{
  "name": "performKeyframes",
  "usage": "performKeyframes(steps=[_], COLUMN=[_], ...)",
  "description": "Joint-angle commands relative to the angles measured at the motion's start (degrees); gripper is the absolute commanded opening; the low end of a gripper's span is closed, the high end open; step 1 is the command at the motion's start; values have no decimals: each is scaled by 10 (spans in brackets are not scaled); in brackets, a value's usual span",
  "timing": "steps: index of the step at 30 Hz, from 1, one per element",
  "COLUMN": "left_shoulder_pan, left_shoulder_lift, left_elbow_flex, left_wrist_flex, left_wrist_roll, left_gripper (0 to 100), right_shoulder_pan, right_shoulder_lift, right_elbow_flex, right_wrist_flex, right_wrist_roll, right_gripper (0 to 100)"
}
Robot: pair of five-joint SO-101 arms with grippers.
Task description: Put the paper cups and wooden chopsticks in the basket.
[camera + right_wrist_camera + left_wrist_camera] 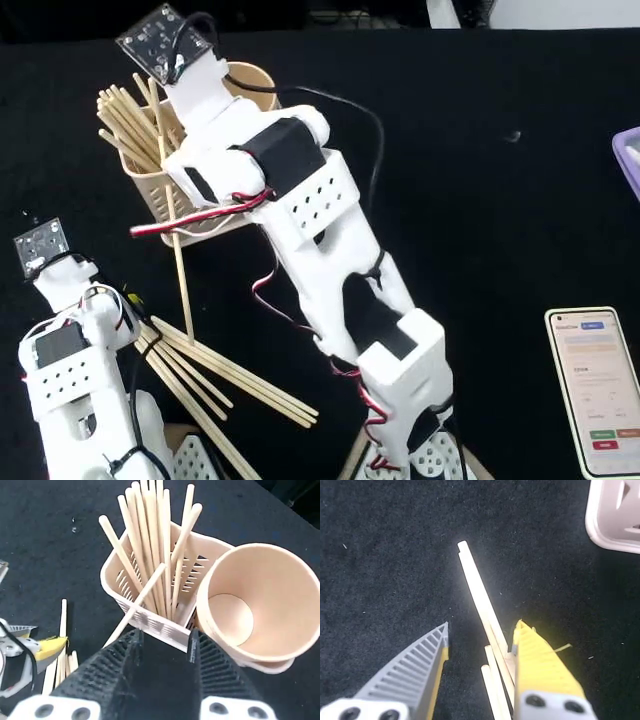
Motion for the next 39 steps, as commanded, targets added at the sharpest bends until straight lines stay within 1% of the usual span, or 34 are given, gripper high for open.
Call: performKeyframes(steps=[1,3,6,11,14,16,19,22,26,29,33,34,39], left_shoulder_pan=[7,7,7,7,7,7,7,7,7,7,3,3,3], left_shoulder_lift=[-7,-7,-7,-7,-7,-7,-7,-7,-7,-7,-7,-7,-7], left_elbow_flex=[-23,-22,-22,-21,-22,-22,-22,-22,-23,-23,-23,-23,-22], left_wrist_flex=[0,0,0,0,0,0,-1,-1,-2,-2,-13,-14,-13], left_wrist_roll=[2,2,2,2,2,2,4,4,4,4,3,3,2], left_gripper=[216,216,216,216,216,216,216,216,216,216,216,216,216], right_shoulder_pan=[-22,-42,-67,-81,-81,-80,-65,-59,-57,-56,-59,-59,-59], right_shoulder_lift=[-40,-40,-50,-117,-182,-218,-273,-336,-425,-457,-442,-436,-424], right_elbow_flex=[-26,-13,22,43,111,184,328,502,755,886,957,960,957], right_wrist_flex=[19,21,18,20,18,2,-80,-191,-377,-500,-598,-611,-625], right_wrist_roll=[-1,-2,-25,-58,-60,-57,-55,-42,-38,-40,-46,-59,-103], right_gripper=[159,159,159,158,158,159,163,170,237,259,260,261,262])
